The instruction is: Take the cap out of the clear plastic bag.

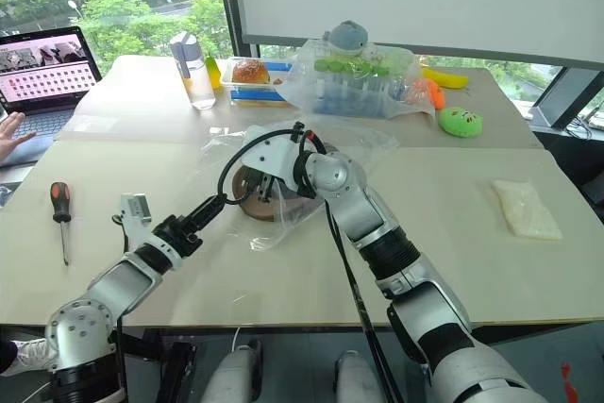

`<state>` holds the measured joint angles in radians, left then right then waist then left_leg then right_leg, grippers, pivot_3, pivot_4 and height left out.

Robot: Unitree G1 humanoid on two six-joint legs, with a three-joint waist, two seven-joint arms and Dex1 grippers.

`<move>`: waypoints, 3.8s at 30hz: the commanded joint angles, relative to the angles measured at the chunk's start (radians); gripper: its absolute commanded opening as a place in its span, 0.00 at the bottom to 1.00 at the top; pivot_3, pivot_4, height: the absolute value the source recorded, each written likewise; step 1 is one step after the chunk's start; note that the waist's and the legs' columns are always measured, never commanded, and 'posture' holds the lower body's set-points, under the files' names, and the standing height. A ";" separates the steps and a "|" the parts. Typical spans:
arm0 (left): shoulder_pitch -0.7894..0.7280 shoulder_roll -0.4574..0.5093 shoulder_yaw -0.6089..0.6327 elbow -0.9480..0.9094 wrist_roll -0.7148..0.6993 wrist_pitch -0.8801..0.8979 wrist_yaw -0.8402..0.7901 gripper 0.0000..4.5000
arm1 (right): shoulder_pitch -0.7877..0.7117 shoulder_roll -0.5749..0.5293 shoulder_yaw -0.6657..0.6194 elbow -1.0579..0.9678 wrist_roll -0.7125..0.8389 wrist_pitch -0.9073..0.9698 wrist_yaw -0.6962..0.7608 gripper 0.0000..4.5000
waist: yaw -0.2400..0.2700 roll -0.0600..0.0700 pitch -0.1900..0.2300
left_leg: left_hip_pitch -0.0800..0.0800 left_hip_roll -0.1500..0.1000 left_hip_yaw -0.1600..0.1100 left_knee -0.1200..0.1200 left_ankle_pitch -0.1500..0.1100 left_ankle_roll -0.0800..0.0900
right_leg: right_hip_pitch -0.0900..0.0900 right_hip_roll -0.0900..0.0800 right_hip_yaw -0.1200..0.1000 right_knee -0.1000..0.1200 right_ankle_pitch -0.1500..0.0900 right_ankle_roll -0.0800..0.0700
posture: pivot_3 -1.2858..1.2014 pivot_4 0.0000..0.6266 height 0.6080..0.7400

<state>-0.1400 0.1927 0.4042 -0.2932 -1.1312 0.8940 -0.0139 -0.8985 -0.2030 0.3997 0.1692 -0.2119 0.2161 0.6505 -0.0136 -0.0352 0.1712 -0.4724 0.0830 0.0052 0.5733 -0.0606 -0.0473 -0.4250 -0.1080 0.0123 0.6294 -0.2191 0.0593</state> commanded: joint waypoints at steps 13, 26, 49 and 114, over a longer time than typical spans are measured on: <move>-0.192 -0.069 -0.110 0.356 0.143 -0.089 -0.098 1.00 | -0.046 0.021 -0.010 -0.077 -0.007 0.022 0.004 0.01 | 0.011 0.002 -0.001 | 0.001 0.000 0.000 0.000 0.000 0.000 | 0.001 0.000 -0.001 -0.001 0.001 0.000 | 0.52 0.24 1.00; -0.432 -0.139 -0.047 0.640 0.220 -0.201 -0.145 0.34 | -0.036 0.012 -0.006 -0.087 -0.029 0.046 -0.013 0.00 | 0.027 0.004 -0.004 | 0.001 0.000 0.000 -0.001 0.000 0.000 | 0.002 0.000 -0.002 -0.004 0.002 0.000 | 0.52 0.24 1.00; -0.107 0.120 -0.018 -0.087 -0.289 0.032 0.266 0.01 | -0.092 0.030 0.051 0.366 -0.142 -0.357 -0.134 0.00 | 0.005 0.003 -0.003 | -0.002 0.000 -0.001 -0.002 0.000 0.000 | 0.000 0.000 -0.001 -0.006 0.002 0.001 | 0.52 0.24 1.00; -0.363 0.188 -0.183 0.291 0.141 0.027 -0.266 0.99 | -0.061 -0.035 -0.039 0.120 -0.148 -0.207 -0.100 0.00 | 0.001 -0.001 0.000 | -0.004 0.000 0.000 -0.010 0.003 -0.005 | -0.009 0.003 0.001 -0.002 0.005 -0.002 | 0.52 0.24 1.00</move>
<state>-0.4775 0.3913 0.2306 -0.0117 -1.0128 0.9544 -0.2454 -0.9545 -0.2353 0.3756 0.3520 -0.3704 -0.0002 0.5455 -0.0122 -0.0362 0.1713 -0.4763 0.0835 0.0048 0.5635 -0.0575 -0.0521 -0.4339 -0.1054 0.0134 0.6274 -0.2142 0.0571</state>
